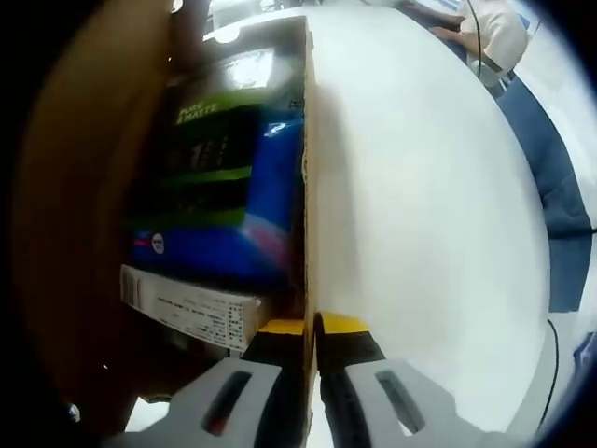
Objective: Operate the shoe box by opening the lid, removing the specified soft item, and placing it in the target area until the item is outside and the box remains undamaged.
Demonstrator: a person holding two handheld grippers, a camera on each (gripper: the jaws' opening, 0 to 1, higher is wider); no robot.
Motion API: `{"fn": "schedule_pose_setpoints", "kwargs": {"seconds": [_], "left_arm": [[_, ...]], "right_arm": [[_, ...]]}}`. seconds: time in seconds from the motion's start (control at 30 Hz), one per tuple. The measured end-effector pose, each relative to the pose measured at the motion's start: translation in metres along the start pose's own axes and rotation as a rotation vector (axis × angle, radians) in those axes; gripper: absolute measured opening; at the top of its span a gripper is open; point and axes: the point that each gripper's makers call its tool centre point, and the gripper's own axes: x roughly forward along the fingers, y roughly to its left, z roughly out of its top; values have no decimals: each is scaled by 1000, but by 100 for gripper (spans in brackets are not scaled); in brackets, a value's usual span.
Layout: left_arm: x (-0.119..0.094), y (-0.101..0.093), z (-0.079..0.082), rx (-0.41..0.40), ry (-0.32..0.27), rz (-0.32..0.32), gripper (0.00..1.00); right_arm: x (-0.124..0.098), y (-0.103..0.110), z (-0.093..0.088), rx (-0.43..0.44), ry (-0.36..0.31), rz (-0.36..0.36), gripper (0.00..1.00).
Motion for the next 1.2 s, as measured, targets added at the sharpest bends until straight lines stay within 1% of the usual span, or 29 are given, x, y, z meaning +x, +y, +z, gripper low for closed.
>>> {"fn": "schedule_pose_setpoints", "kwargs": {"seconds": [0.13, 0.53, 0.8, 0.87, 1.2], "left_arm": [[-1, -1, 1, 2, 0, 0, 2], [4, -1, 1, 1, 15, -8, 2], [5, -2, 0, -17, 29, -9, 2], [6, -3, 0, -13, 37, -13, 2], [6, -5, -1, -4, 40, -14, 2]], "right_arm": [[0, 0, 0, 1, -1, 0, 29], [1, -3, 0, 1, -5, 3, 29], [2, -7, 0, 7, -6, 2, 29], [2, -7, 0, 8, -6, 2, 29], [4, -11, 1, 4, -6, 13, 29]]}}
